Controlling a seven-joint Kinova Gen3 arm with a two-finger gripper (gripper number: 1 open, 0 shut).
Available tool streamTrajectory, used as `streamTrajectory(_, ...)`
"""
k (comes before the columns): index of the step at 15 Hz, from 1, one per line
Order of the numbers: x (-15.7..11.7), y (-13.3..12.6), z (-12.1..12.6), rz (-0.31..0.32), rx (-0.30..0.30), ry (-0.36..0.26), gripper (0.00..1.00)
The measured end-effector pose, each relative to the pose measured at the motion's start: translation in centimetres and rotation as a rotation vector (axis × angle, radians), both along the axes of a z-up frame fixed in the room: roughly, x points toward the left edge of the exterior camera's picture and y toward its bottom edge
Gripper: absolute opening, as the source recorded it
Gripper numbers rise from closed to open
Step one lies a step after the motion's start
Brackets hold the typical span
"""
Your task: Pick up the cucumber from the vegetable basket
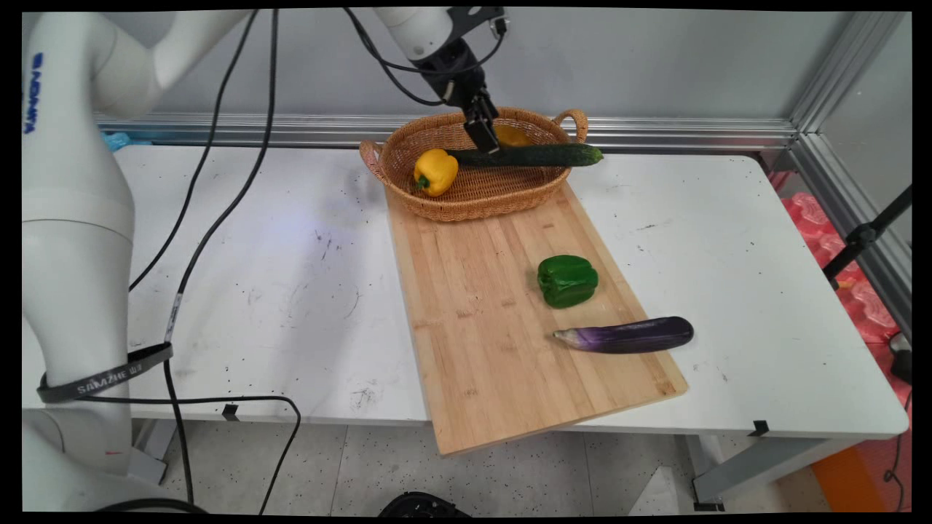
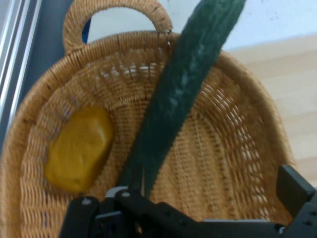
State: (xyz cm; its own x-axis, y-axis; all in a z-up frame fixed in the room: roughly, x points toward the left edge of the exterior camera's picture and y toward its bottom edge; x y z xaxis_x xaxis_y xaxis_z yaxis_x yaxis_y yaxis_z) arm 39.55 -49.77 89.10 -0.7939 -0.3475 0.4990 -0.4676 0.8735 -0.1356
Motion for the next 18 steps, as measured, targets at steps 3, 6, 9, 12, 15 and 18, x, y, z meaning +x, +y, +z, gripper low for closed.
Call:
streamTrajectory(3, -0.7, -1.9, -1.4, -0.052, -0.015, 0.005, 1.0)
streamTrajectory(6, -1.2, -3.2, -2.6, -0.089, -0.029, -0.001, 1.0)
streamTrajectory(9, -1.6, -4.4, -3.9, -0.121, -0.043, -0.008, 1.0)
streamTrajectory(12, -1.9, -5.5, -5.1, -0.144, -0.058, -0.01, 1.0)
streamTrajectory(15, -2.4, -6.5, -6.1, -0.162, -0.071, -0.007, 1.0)
streamTrajectory(18, -2.7, -7.4, -6.9, -0.172, -0.081, 0.0, 1.0)
